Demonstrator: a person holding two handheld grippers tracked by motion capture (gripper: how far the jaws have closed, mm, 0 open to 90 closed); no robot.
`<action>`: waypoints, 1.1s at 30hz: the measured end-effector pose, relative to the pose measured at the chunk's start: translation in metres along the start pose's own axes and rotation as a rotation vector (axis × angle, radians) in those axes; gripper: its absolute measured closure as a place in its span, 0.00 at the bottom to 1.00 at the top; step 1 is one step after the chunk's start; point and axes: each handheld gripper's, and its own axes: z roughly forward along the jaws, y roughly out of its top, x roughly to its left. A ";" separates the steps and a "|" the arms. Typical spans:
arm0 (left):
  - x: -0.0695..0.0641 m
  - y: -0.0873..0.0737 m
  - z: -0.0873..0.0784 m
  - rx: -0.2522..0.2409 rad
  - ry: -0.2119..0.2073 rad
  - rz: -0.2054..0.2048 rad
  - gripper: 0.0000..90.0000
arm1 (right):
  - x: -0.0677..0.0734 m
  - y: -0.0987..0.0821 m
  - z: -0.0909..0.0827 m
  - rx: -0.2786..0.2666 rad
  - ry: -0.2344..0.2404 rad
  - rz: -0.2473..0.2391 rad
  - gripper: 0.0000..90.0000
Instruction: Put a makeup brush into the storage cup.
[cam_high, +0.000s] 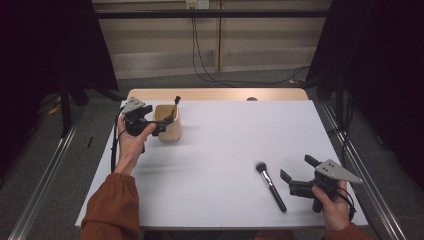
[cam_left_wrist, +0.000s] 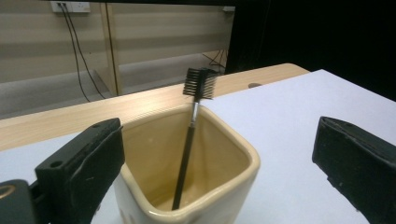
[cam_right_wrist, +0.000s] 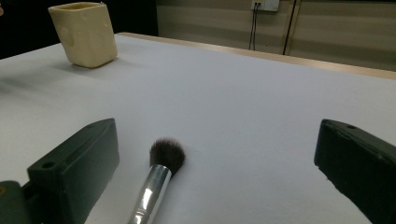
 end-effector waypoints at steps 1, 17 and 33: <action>-0.001 0.000 -0.001 0.012 -0.003 0.005 0.03 | 0.000 0.000 0.000 0.001 0.001 0.000 0.00; -0.009 -0.013 -0.027 -0.004 0.020 -0.015 0.03 | 0.000 0.000 0.001 0.004 -0.004 0.000 0.00; -0.020 -0.030 -0.069 0.003 0.068 0.066 0.03 | 0.000 0.000 0.000 0.002 -0.002 0.000 0.00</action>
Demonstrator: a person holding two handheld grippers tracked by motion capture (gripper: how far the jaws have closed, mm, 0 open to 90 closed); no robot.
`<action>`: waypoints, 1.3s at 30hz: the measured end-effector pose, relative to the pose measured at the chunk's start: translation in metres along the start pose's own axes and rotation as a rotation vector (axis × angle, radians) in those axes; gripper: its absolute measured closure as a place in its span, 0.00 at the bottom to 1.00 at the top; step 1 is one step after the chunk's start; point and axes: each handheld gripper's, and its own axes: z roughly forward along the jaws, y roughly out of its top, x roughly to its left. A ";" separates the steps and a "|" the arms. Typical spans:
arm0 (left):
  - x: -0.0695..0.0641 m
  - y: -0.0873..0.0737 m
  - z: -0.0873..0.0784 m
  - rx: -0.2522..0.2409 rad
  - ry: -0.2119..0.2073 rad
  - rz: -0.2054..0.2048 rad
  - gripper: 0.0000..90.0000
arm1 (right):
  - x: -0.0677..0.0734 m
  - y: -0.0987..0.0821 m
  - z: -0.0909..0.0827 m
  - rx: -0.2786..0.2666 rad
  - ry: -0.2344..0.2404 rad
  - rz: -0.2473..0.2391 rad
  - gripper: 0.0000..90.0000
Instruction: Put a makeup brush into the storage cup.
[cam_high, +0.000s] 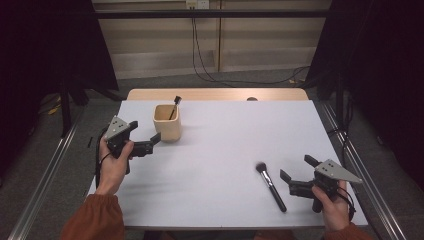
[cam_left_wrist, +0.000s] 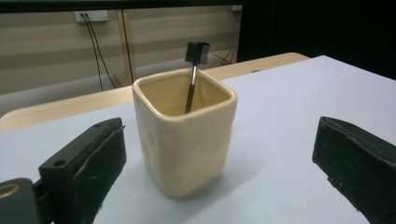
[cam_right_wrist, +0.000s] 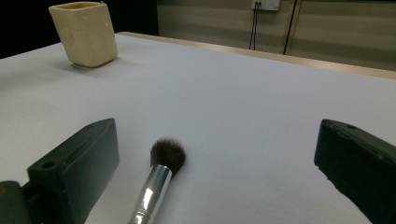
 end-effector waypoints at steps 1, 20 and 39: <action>0.000 -0.001 -0.002 0.006 0.016 0.000 0.03 | 0.000 0.000 0.000 0.000 0.000 0.001 0.00; -0.013 -0.023 -0.047 -0.039 0.022 -0.029 0.03 | -0.001 -0.001 -0.001 0.002 -0.010 0.003 0.00; -0.033 -0.051 -0.081 -0.061 0.027 -0.041 0.04 | -0.002 -0.003 -0.003 -0.002 -0.036 0.020 0.00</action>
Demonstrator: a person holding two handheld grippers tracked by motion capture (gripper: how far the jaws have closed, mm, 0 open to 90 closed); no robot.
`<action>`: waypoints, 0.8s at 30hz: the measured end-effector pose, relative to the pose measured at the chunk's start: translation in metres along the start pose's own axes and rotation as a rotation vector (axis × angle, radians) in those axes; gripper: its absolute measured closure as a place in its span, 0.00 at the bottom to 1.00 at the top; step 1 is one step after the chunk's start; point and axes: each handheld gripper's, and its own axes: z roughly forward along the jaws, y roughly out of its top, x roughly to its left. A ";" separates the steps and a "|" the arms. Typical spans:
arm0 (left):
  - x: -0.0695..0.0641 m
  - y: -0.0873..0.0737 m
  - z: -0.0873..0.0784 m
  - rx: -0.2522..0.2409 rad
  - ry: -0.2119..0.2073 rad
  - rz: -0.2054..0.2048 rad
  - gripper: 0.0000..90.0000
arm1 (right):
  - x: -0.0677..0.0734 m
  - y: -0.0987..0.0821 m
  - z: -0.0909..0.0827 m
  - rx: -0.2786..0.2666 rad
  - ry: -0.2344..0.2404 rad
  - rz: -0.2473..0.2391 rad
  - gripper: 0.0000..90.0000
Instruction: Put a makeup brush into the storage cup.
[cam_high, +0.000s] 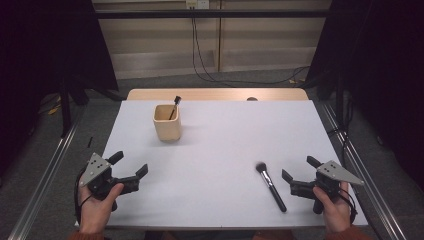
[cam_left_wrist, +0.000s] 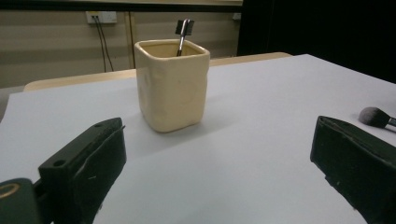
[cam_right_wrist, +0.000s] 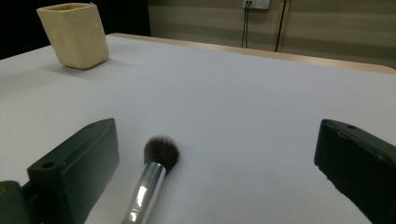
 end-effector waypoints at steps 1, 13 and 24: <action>-0.001 -0.002 -0.001 0.002 -0.001 0.002 0.04 | 0.000 0.000 0.000 -0.001 -0.002 0.003 0.00; 0.001 -0.009 -0.002 0.018 -0.014 -0.007 0.04 | 0.000 0.000 -0.003 -0.004 0.007 -0.001 0.00; 0.004 -0.009 -0.004 -0.001 -0.012 -0.009 0.04 | 0.003 0.004 -0.001 0.003 0.032 0.004 0.00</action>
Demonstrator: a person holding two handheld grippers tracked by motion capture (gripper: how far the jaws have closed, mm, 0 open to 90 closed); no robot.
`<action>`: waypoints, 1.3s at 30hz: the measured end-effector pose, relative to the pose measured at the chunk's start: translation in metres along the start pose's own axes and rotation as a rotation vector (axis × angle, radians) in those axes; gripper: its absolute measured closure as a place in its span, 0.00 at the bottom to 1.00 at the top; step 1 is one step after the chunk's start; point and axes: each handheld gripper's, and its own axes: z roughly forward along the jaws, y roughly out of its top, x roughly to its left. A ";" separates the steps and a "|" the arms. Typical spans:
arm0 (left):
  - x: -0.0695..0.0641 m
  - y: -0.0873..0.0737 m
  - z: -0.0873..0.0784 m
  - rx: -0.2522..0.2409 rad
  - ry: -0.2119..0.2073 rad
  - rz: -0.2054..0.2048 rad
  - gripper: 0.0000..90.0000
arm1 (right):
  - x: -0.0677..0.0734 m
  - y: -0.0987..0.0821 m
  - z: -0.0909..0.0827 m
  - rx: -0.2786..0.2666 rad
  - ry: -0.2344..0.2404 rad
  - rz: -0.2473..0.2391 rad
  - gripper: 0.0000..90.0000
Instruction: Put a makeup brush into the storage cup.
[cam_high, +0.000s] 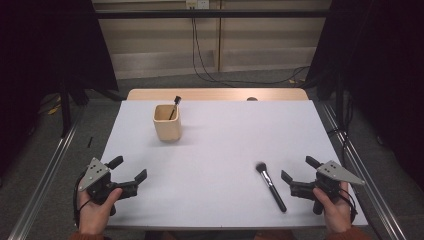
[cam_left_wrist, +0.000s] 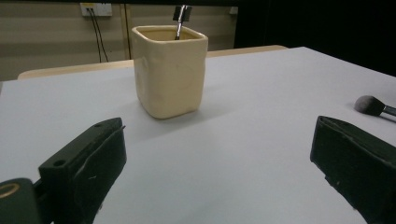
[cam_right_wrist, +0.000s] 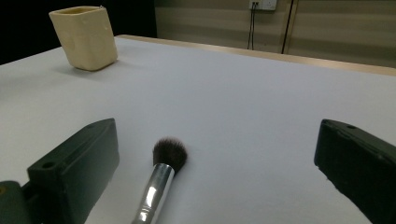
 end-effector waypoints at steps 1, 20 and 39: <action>0.000 0.000 0.000 0.000 -0.003 -0.004 0.04 | 0.001 0.001 0.001 0.005 0.010 0.007 0.00; -0.001 -0.001 0.003 0.031 0.004 0.000 0.04 | 0.004 0.022 0.032 0.106 0.088 0.002 0.01; -0.002 -0.001 0.002 0.040 -0.015 0.029 0.04 | 0.006 0.040 0.045 0.359 0.182 0.001 0.01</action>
